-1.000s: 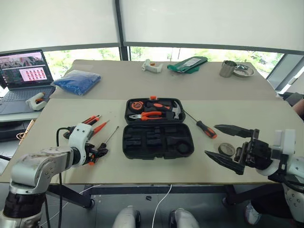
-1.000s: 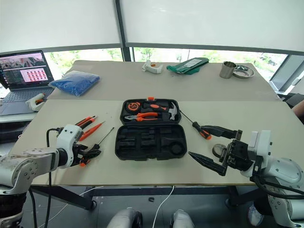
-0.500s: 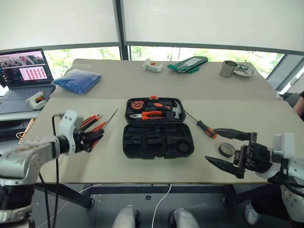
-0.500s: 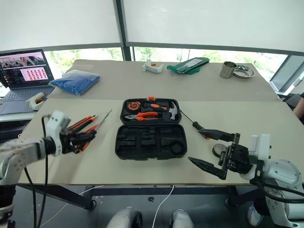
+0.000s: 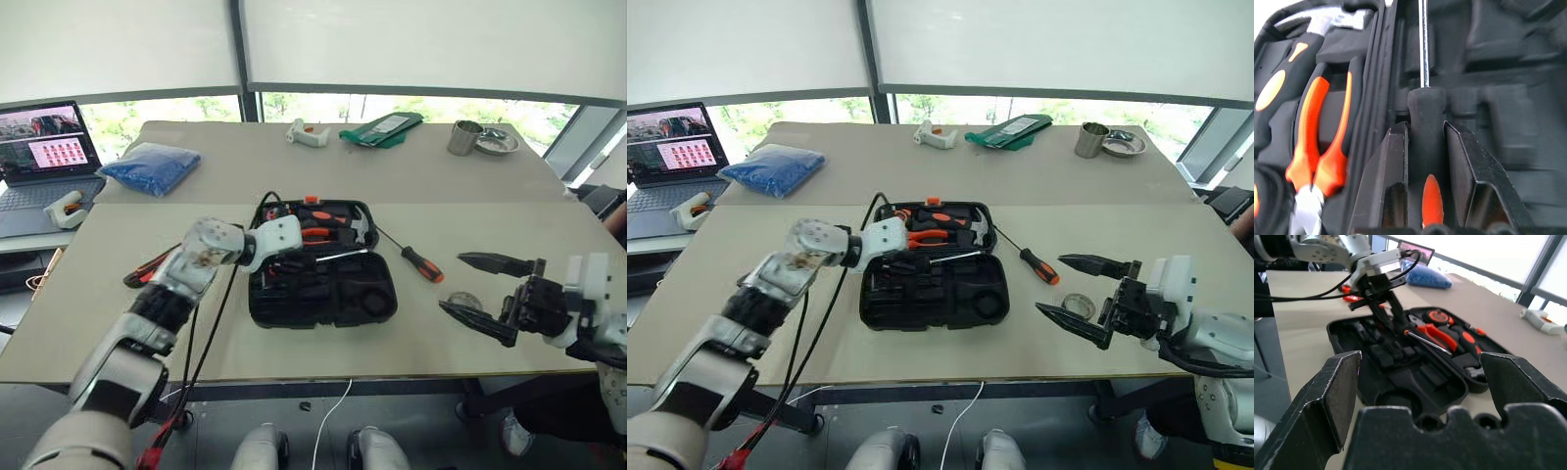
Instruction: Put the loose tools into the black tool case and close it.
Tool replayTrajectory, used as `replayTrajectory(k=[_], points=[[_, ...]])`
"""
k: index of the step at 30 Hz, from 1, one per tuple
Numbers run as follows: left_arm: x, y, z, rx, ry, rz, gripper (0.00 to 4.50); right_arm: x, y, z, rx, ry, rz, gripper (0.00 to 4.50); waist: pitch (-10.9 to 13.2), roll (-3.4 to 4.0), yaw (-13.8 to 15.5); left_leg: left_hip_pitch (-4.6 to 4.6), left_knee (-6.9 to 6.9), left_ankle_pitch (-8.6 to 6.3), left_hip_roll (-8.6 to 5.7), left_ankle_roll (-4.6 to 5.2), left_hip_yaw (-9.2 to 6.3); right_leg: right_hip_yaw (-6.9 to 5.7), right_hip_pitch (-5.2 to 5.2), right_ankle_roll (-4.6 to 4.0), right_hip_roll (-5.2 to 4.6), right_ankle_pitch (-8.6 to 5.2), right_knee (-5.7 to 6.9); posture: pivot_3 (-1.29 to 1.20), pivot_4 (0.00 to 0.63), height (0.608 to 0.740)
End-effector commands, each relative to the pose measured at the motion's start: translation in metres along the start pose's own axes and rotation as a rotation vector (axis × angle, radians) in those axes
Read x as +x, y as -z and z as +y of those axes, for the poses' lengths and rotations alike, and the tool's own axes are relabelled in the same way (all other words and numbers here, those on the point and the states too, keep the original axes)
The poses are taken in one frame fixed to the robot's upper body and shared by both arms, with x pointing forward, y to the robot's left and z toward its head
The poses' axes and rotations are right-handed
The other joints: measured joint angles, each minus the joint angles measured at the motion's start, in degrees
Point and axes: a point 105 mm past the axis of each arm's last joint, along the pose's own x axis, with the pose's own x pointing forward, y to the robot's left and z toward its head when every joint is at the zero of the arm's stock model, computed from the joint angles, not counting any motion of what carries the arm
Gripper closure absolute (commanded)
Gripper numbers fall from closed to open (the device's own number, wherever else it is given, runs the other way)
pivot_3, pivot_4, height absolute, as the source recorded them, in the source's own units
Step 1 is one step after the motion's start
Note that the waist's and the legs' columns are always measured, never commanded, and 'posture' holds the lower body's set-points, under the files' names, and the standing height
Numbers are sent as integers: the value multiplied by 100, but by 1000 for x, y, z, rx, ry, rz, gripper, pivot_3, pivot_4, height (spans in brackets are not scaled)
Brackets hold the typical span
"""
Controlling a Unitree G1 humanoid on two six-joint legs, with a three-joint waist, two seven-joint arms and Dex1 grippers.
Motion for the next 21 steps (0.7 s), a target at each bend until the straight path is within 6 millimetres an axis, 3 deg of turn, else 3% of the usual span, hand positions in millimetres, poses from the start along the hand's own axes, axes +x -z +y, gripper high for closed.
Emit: replayTrajectory(k=[1, 6, 17, 19, 21], points=[[-6, 2, 14, 50, -40, 21, 3761, 1, -11, 0, -39, 6, -12, 0, 0, -1, -6, -9, 2, 0, 0, 0, 2, 1, -11, -17, -1, 12, 3, 0, 150, 740], [-9, 12, 10, 73, 5, 40, 3761, -4, -8, 4, -30, 20, 0, 0, 1, -1, 20, -15, 19, -1, 3, 3, 4, 3, -14, -1, -6, 14, 7, 0, 150, 740], [4, 10, 13, 74, 14, 91, 3761, -7, -14, 4, -33, 27, -28, 0, 1, -1, 76, -14, 43, 2, 3, 14, 4, 20, -6, 35, -5, 6, 16, 0, 150, 740], [3, 1, 15, 56, -7, 34, 2838, -4, -21, 6, -26, 19, -68, 0, 1, -1, 80, -15, 50, 2, 3, 16, 3, 20, -5, 36, -4, 7, 19, 0, 150, 740], [0, -4, 19, 62, -38, 3, 2385, -3, -23, 8, -12, 13, -79, 0, 1, -1, 87, -22, 65, 0, 5, 19, -2, 20, -5, 37, -3, 8, 24, 0, 150, 740]])
